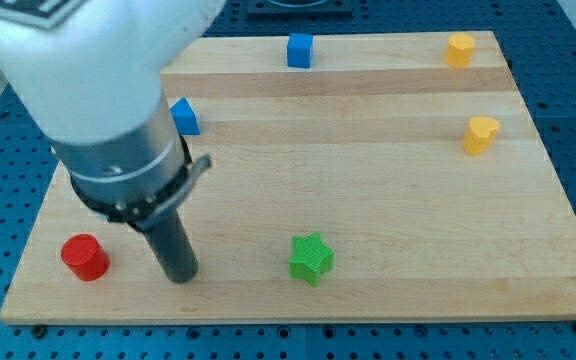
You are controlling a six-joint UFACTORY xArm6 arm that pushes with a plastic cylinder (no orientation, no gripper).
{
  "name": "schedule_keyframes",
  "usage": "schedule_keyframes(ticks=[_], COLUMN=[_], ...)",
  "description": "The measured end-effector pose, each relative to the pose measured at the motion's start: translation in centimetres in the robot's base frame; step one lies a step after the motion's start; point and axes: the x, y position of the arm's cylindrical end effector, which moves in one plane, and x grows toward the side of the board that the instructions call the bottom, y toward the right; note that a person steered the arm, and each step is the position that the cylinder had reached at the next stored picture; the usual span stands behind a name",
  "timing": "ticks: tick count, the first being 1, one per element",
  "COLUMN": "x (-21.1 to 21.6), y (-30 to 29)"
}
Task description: Move the blue triangle towards the bottom right of the board
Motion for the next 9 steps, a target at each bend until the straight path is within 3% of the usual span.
schedule_keyframes(ticks=[5, 9], x=[-14.4, -19.9], y=[-0.7, -3.2])
